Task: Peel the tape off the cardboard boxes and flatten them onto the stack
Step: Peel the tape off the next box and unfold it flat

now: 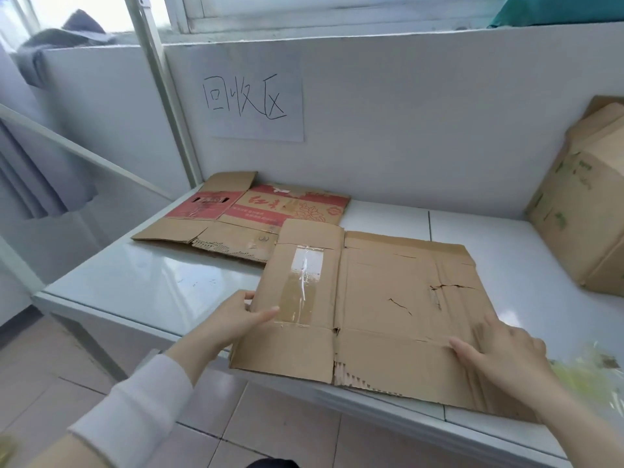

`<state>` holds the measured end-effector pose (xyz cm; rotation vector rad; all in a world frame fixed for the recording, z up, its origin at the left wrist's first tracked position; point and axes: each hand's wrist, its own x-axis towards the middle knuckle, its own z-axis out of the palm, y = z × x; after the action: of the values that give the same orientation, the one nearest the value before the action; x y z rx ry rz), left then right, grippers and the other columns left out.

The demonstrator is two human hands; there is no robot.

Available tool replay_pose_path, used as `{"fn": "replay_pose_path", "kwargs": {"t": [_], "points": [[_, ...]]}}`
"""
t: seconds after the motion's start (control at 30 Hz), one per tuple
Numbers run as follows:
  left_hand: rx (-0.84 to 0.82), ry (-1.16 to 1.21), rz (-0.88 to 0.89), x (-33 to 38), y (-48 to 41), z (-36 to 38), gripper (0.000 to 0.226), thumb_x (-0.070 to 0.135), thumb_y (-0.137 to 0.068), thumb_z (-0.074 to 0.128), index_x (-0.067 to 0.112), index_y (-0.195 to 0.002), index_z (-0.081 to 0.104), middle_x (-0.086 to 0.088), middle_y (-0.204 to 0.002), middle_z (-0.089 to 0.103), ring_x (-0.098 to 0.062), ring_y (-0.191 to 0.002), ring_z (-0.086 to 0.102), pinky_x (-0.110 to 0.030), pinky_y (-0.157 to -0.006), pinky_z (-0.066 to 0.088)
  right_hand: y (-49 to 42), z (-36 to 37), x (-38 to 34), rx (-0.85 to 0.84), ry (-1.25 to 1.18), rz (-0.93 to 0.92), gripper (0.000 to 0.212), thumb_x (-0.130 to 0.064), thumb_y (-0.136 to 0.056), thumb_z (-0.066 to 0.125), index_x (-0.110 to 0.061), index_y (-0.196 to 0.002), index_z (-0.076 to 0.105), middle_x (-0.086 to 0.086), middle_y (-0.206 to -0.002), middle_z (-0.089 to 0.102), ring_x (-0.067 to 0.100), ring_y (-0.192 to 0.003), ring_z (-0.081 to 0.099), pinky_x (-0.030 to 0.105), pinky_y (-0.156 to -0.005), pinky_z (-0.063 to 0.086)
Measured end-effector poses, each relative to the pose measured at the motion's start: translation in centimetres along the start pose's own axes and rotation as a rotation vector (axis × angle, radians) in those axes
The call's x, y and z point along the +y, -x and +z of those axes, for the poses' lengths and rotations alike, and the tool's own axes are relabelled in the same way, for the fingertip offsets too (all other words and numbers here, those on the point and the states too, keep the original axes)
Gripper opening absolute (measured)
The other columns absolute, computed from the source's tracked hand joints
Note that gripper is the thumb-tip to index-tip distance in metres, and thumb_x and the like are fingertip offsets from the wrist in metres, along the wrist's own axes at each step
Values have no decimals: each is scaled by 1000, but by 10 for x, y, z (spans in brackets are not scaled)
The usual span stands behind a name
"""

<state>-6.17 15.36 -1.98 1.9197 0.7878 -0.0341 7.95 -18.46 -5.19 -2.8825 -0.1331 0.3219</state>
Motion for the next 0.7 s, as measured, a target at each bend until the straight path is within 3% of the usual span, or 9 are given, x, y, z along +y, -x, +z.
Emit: {"fn": "replay_pose_path", "kwargs": {"t": [0.07,0.13,0.2,0.3,0.37,0.47,0.53,0.6,0.7], "points": [[-45,122,-16,-11,11,-2,54,27,-82,69,16,-128,43,-4,-104,64,-14,-90,63,-25,-69,49,4,-9,-7,9,-111,-13,73,-68,-71,49,-21,-125,39,18,-121,54,37,-119,43,40,-90,35],[58,251,60,-10,13,-14,45,18,-84,67,14,-124,49,-5,-97,67,-16,-84,65,-26,-66,50,12,-27,-17,-2,-439,-16,76,-42,-79,66,-14,-141,32,17,-130,51,34,-120,44,43,-98,35],[133,355,129,-4,11,-35,37,15,-85,65,14,-120,54,-7,-99,68,-18,-83,65,-27,-66,50,16,-44,-24,-32,-796,-34,77,-26,-80,70,-16,-144,28,11,-133,49,27,-112,49,40,-95,37],[178,470,201,5,1,-72,31,14,-87,61,18,-118,58,-7,-104,68,-18,-86,63,-26,-71,51,20,-52,-50,-175,-1031,-49,66,-24,-81,67,-25,-140,36,4,-119,59,24,-100,57,37,-82,42],[213,450,233,11,-15,-97,29,14,-87,61,21,-115,58,-4,-105,67,-15,-85,63,-22,-69,52,12,-46,-77,-262,-1145,-92,62,-22,-80,66,-29,-135,40,1,-108,66,24,-95,64,37,-73,49],[333,356,253,17,-53,-139,27,17,-84,66,24,-110,61,-7,-109,67,-13,-84,62,-23,-73,48,-14,-30,-131,-192,-1271,-125,65,-12,-83,65,-29,-137,34,5,-111,65,25,-96,64,37,-67,50],[458,256,274,25,-84,-164,32,16,-82,69,16,-113,61,-8,-109,65,-11,-81,60,-16,-70,46,-39,-16,-169,-144,-1316,-126,65,-10,-83,66,-22,-138,33,8,-115,62,27,-98,62,35,-64,50],[577,149,265,32,-114,-181,39,14,-80,71,7,-117,60,-9,-113,62,-18,-93,60,-12,-72,44,-64,1,-204,-121,-1323,-122,65,-9,-82,66,-16,-137,34,11,-120,59,29,-102,61,34,-67,51],[686,-6,188,31,-155,-195,43,16,-80,72,5,-119,60,-13,-123,58,-28,-116,52,-25,-84,36,-93,26,-242,-139,-1311,-98,65,-8,-81,68,-11,-137,35,12,-125,56,30,-107,59,35,-74,52]]}}
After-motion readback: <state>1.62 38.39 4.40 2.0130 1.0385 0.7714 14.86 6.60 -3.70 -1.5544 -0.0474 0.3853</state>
